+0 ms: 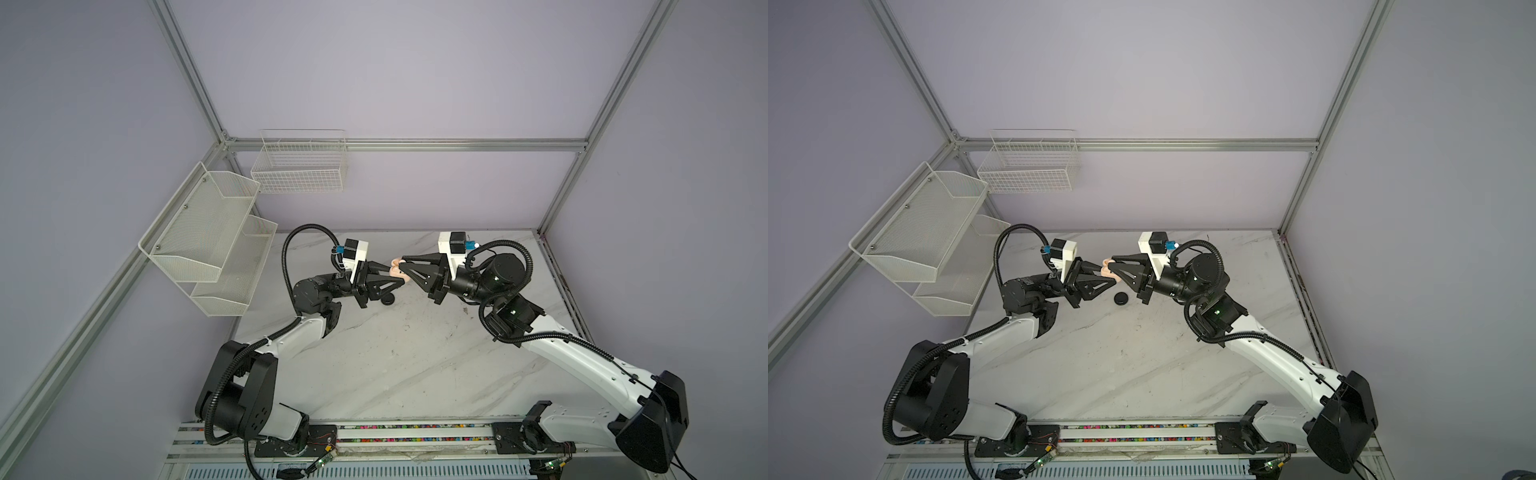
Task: Insert wireless bluetooth earbuds into charging case
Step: Insert the wireless bluetooth earbud into the charging case.
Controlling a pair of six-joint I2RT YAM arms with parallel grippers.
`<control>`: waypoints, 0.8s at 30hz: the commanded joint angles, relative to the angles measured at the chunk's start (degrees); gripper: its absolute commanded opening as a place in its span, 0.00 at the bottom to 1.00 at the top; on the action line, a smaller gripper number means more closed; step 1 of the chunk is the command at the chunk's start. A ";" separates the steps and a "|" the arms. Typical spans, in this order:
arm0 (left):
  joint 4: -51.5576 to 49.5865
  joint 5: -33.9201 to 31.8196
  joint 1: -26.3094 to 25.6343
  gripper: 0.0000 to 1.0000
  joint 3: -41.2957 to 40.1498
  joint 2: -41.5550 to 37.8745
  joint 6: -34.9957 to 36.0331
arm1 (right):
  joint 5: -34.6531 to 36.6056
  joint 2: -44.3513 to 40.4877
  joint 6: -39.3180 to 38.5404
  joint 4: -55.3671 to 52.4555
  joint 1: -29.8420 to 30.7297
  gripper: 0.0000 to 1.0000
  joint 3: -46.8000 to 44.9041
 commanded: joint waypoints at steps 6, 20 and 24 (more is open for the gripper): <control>3.25 -2.52 0.42 0.00 1.56 -3.87 1.10 | 0.92 -2.30 -1.94 -3.34 0.78 0.00 -1.58; 3.30 -2.52 0.41 0.00 1.62 -3.26 1.18 | -0.80 -1.65 -7.38 -9.47 1.13 0.12 1.25; 3.24 -2.61 0.41 0.00 1.50 -3.44 1.18 | -0.02 -1.60 -8.49 -11.23 1.08 0.23 2.63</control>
